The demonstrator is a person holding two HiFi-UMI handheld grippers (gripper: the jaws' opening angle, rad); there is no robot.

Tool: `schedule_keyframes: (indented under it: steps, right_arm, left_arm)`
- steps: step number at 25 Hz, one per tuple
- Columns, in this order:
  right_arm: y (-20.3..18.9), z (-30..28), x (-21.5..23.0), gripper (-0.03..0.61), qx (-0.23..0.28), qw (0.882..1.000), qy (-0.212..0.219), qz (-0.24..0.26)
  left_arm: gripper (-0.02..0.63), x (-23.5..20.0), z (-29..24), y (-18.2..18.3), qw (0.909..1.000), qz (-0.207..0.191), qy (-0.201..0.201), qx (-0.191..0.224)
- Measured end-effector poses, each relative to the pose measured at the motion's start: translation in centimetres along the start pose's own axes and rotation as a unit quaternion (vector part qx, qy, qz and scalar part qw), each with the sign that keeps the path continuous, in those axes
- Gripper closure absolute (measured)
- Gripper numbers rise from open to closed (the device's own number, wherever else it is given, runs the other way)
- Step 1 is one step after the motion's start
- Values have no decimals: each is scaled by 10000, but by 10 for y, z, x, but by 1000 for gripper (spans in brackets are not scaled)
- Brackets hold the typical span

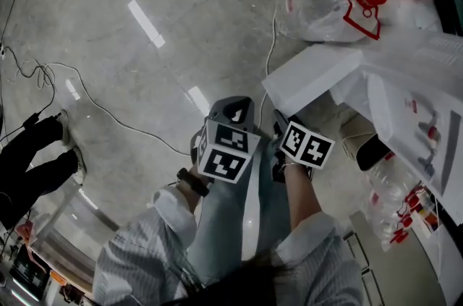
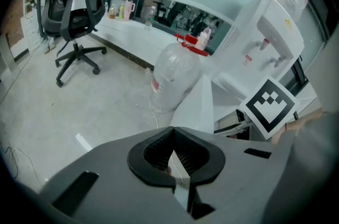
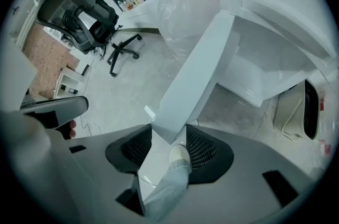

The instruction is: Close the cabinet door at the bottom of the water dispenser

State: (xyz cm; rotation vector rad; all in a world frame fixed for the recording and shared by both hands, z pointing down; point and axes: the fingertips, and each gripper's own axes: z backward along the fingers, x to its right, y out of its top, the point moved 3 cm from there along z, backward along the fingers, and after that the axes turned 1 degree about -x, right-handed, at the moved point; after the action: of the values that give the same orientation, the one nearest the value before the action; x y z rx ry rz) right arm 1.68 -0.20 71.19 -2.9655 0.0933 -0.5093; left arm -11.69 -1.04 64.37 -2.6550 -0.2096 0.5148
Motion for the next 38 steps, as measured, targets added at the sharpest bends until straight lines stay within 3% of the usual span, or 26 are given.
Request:
schedule_keyframes:
  steps: [5, 21, 33, 38]
  right_arm:
    - [-20, 12, 26, 378, 16, 10000, 4, -42]
    - [-56, 50, 128, 380, -71, 9982, 9, 591]
    - [-49, 69, 202, 380, 160, 9984, 109, 524]
    - [-43, 80, 232, 380, 289, 9983, -205, 470]
  left_arm:
    - [603, 33, -11, -4, 9999, -83, -104, -33]
    - [603, 130, -48, -16, 9997, 221, 19, 124]
    - [603, 193, -75, -26, 9991, 383, 102, 152]
    - [603, 209, -81, -25, 9989, 420, 94, 179]
